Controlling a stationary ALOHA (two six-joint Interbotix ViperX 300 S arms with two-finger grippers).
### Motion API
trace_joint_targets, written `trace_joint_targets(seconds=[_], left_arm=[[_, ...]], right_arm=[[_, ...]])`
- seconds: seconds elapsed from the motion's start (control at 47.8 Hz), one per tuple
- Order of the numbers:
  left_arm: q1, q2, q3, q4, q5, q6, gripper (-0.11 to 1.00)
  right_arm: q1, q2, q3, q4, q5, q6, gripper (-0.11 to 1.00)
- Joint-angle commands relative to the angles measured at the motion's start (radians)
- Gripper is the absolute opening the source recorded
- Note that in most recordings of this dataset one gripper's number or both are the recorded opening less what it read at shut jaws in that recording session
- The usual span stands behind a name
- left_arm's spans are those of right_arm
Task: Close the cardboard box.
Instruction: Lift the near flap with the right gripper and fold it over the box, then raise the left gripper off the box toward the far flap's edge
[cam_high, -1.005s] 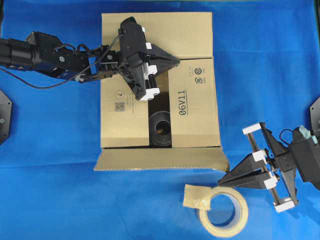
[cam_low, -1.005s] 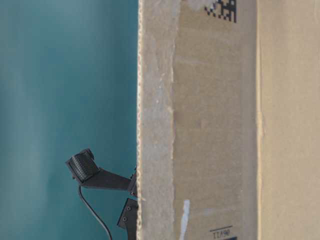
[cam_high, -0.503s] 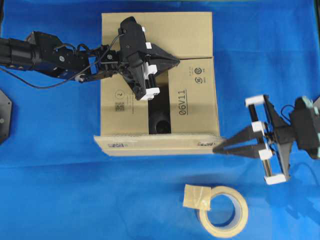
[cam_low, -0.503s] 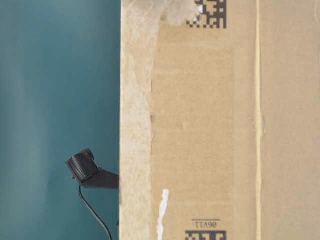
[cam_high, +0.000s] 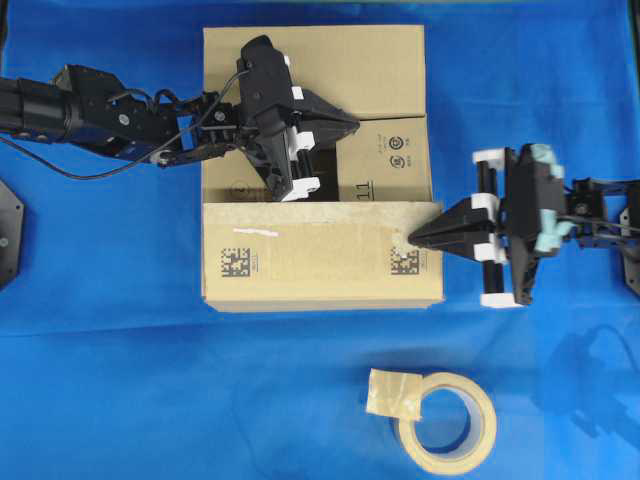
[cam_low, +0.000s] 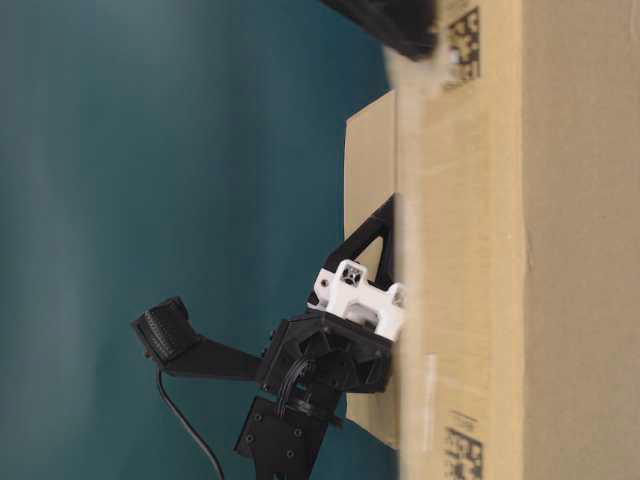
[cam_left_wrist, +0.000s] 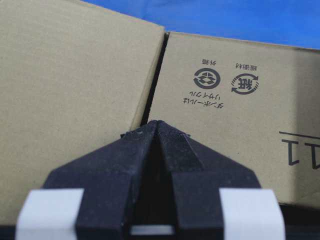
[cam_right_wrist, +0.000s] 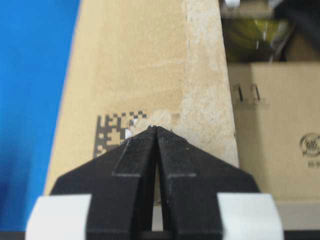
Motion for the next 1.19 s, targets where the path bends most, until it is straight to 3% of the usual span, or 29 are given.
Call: trace_joint_targets(seconds=[0.0, 0.586, 0.942, 1.173], left_arm=[[-0.002, -0.014, -0.008, 0.000, -0.005, -0.002, 0.00], [-0.005, -0.064, -0.014, 0.000, 0.035, -0.005, 0.00], [0.038, -0.259, -0.087, 0.002, 0.284, 0.021, 0.00], [0.133, -0.278, -0.212, 0.000, 0.514, 0.115, 0.00]], right_arm=[[0.000, 0.028, -0.021, 0.006, -0.005, 0.003, 0.00], [0.000, 0.057, -0.031, 0.015, -0.003, 0.005, 0.00], [0.000, 0.057, -0.031, 0.015, -0.006, 0.003, 0.00], [0.000, 0.057, -0.031, 0.014, -0.008, 0.003, 0.00]])
